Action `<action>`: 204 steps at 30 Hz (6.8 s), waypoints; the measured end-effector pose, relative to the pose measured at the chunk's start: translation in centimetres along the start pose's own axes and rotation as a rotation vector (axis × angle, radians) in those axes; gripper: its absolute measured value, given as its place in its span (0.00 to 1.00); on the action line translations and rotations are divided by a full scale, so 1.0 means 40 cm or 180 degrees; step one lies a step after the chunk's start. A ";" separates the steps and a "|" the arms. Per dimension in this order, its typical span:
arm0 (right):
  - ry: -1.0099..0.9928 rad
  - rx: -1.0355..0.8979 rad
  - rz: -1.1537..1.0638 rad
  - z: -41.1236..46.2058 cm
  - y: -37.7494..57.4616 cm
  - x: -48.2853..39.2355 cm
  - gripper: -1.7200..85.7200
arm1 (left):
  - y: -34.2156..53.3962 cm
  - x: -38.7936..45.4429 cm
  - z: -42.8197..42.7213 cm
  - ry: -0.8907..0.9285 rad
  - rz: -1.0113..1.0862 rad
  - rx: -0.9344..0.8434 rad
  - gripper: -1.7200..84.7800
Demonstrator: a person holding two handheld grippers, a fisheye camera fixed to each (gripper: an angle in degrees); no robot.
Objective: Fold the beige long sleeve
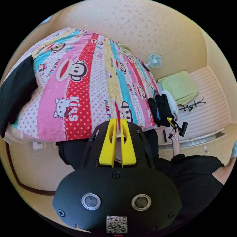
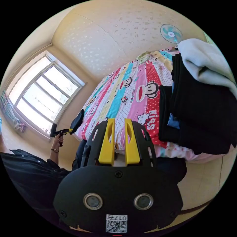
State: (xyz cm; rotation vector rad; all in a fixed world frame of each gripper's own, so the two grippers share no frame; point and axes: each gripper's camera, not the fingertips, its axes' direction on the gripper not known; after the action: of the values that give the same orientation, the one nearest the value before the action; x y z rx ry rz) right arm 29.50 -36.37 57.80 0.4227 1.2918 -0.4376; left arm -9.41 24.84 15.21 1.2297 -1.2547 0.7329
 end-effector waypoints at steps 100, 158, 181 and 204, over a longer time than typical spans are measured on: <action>0.1286 -0.0442 -0.0995 0.800 -0.366 -0.861 0.06 | -0.175 0.529 0.950 -0.0425 0.0393 0.0391 0.03; 0.0118 0.3707 -0.1229 -0.257 0.309 -1.477 0.06 | 0.761 1.088 0.194 0.0235 0.1152 0.4250 0.04; 0.1496 -0.0057 -0.0710 0.973 -0.401 -0.638 0.12 | -0.191 0.160 0.697 -0.1039 -0.0329 0.1373 0.15; 0.2150 0.0265 0.0192 0.608 -0.163 -0.422 0.18 | 0.065 -0.034 0.633 -0.0036 -0.0904 0.0313 0.14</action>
State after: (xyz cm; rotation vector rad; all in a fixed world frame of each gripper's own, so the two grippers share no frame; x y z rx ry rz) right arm 42.21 -53.54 79.31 0.7152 1.9099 -0.3045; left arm -19.57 1.79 11.32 1.4584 -1.0344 0.5850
